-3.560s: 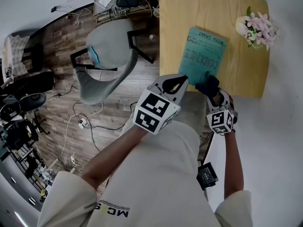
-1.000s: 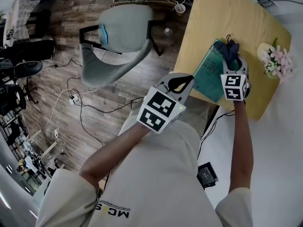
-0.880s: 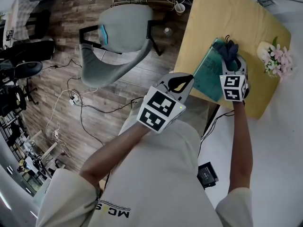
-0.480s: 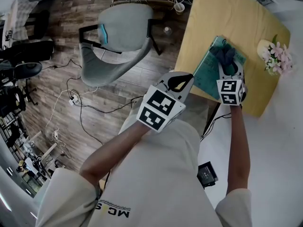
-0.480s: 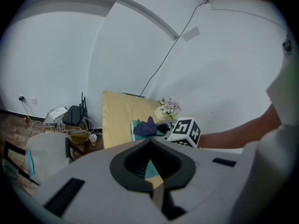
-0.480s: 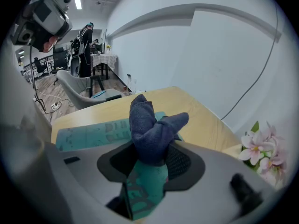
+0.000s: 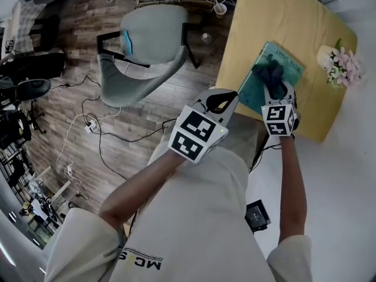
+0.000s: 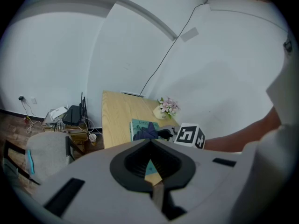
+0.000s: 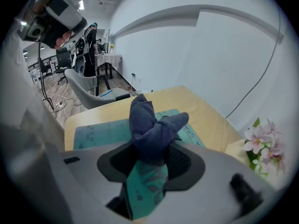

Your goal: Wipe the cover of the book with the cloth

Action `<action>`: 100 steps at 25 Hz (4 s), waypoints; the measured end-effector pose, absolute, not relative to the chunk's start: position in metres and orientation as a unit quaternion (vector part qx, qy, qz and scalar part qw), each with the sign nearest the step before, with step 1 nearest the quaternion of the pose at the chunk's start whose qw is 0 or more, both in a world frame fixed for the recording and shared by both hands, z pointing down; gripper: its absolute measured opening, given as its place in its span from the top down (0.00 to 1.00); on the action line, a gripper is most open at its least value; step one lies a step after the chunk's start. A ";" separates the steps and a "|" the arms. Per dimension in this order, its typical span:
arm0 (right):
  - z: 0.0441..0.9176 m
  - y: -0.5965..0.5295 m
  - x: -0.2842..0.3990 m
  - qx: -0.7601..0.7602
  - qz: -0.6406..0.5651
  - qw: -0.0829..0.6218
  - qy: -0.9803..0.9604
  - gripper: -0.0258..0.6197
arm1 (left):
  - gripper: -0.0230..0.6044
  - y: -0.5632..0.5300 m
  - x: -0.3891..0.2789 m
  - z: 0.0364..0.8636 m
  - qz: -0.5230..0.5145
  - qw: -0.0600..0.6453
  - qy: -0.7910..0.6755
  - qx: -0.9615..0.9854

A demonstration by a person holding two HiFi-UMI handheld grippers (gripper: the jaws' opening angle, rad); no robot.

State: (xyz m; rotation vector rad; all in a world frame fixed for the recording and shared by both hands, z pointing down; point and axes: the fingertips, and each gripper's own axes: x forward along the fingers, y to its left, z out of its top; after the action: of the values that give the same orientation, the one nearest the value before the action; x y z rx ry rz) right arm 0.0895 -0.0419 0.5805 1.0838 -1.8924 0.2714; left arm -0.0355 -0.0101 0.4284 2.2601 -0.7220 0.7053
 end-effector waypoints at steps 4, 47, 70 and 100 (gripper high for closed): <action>0.581 -0.029 0.082 0.436 0.112 0.455 -0.769 0.69 | 0.95 -0.008 -0.035 0.427 0.272 0.326 -0.272 0.864; 0.563 0.108 0.006 0.328 0.239 0.406 -0.819 0.69 | 0.95 0.006 -0.038 0.407 0.268 0.296 -0.241 0.885; 0.366 0.056 0.106 0.559 0.237 0.128 -0.784 0.69 | 0.95 0.001 0.003 0.331 0.197 0.248 -0.200 0.927; 0.269 0.092 0.099 0.644 0.148 0.052 -0.749 0.69 | 0.95 0.006 0.002 0.264 0.138 0.199 -0.184 0.953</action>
State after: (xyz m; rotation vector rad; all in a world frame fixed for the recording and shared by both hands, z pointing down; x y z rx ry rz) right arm 0.0990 0.0919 0.2690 1.9584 -2.2780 0.4514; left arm 0.0018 0.0057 0.2639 2.6647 -0.5148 0.3849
